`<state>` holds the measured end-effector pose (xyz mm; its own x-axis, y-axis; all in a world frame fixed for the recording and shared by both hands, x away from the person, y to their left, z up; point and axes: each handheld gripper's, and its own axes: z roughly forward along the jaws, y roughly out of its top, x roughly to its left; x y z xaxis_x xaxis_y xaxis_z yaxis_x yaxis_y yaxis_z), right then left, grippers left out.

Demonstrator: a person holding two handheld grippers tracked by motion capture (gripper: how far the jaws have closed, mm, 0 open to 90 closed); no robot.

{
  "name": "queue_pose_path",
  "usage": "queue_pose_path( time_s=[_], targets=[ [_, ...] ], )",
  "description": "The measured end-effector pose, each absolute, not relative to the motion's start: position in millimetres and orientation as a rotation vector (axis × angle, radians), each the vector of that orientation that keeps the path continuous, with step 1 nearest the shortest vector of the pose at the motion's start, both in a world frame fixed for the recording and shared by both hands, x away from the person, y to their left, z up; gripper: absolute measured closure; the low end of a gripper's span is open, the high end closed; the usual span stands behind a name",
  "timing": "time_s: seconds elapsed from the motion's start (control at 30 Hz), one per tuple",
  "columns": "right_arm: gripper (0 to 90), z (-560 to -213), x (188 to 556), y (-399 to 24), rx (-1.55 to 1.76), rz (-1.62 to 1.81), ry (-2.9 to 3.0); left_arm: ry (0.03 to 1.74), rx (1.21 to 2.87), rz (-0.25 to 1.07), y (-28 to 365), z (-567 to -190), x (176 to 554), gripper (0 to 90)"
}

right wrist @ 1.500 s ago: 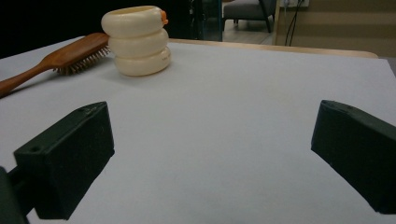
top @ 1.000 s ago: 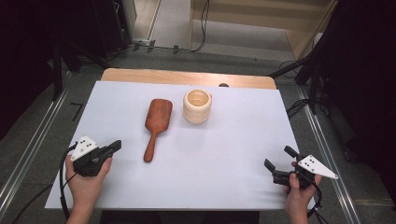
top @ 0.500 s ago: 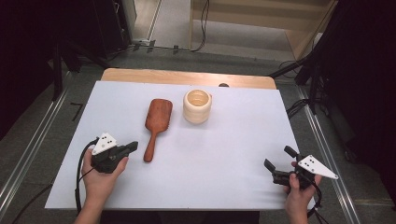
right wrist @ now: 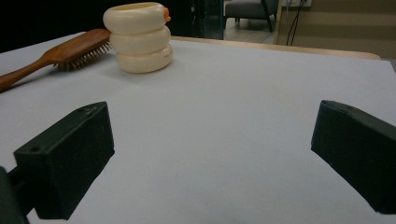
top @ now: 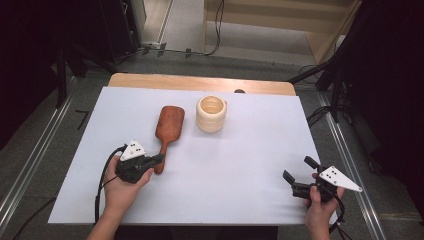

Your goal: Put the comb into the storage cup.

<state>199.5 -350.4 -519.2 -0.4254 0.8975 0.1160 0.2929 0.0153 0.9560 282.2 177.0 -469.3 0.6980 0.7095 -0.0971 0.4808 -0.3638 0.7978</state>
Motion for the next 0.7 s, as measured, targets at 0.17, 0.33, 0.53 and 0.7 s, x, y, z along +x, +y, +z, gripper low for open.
queue_pose_path(
  time_s=[0.17,0.33,0.53,0.7],
  targets=[
    [0.0,-519.2,199.8,-350.5,1.216,1.430,1.750,0.916,2.067,0.297,169.6,-473.7,284.3,90.0],
    [0.0,-519.2,199.8,-350.5,1.216,1.432,1.749,0.928,2.101,0.262,162.7,-479.3,286.3,90.0],
    [0.0,-519.3,199.8,-350.9,1.214,1.437,1.751,0.942,2.134,0.248,158.8,-484.5,288.5,90.0],
    [0.0,-519.3,199.9,-350.8,1.214,1.436,1.750,0.958,2.156,0.244,156.0,-491.4,289.5,90.0]
  ],
)
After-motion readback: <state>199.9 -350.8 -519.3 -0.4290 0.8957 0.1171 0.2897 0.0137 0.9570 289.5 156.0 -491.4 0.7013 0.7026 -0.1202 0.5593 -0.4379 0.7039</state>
